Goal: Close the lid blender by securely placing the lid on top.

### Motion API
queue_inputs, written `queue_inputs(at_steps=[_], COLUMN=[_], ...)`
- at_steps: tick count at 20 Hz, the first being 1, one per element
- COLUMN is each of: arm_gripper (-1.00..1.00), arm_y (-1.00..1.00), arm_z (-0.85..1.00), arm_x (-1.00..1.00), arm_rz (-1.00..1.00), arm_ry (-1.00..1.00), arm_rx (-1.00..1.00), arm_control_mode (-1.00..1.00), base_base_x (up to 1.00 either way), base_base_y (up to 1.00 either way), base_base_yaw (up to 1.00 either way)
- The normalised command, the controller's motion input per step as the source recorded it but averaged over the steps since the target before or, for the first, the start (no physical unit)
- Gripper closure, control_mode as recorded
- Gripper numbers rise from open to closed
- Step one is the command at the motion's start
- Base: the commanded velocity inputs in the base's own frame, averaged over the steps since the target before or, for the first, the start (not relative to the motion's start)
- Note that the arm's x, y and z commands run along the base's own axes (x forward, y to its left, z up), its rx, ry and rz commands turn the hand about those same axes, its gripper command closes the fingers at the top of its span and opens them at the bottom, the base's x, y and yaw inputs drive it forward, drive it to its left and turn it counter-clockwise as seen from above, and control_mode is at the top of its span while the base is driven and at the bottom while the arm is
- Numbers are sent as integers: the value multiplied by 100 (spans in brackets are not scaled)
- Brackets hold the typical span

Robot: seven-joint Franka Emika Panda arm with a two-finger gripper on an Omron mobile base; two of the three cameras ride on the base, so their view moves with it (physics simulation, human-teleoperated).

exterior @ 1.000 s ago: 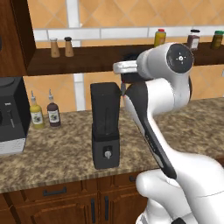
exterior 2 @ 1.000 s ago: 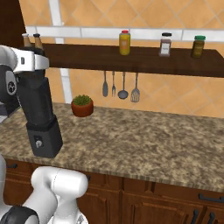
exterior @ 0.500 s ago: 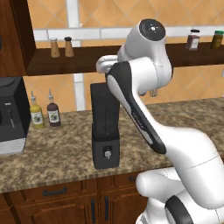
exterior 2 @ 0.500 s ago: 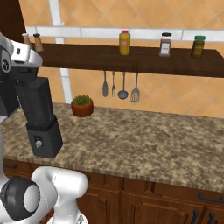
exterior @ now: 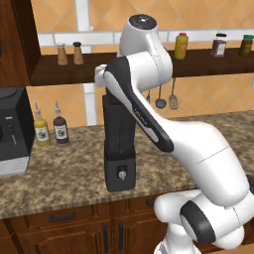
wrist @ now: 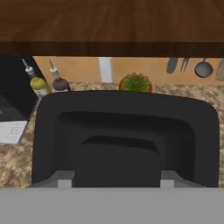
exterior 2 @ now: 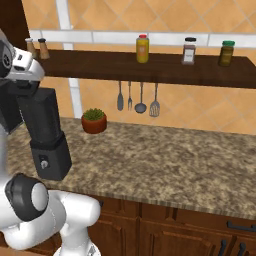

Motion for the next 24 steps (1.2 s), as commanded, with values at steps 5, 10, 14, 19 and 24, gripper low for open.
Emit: queue_inputs(at_steps=[5,10,14,19,24], arm_gripper=[100,100,100,100,100], arm_y=[1,0,0,0,0], arm_z=[-30,-13,-4,-31,-48], arm_x=[31,38,36,7,-4], arm_rz=[0,0,0,0,0], arm_ry=[19,21,21,8,1], arm_rx=[0,0,0,0,0], arm_control_mode=[-100,-100,-100,-100,-100], base_base_x=[0,0,0,0,0], base_base_y=[0,0,0,0,0], base_base_yaw=[0,0,0,0,0])
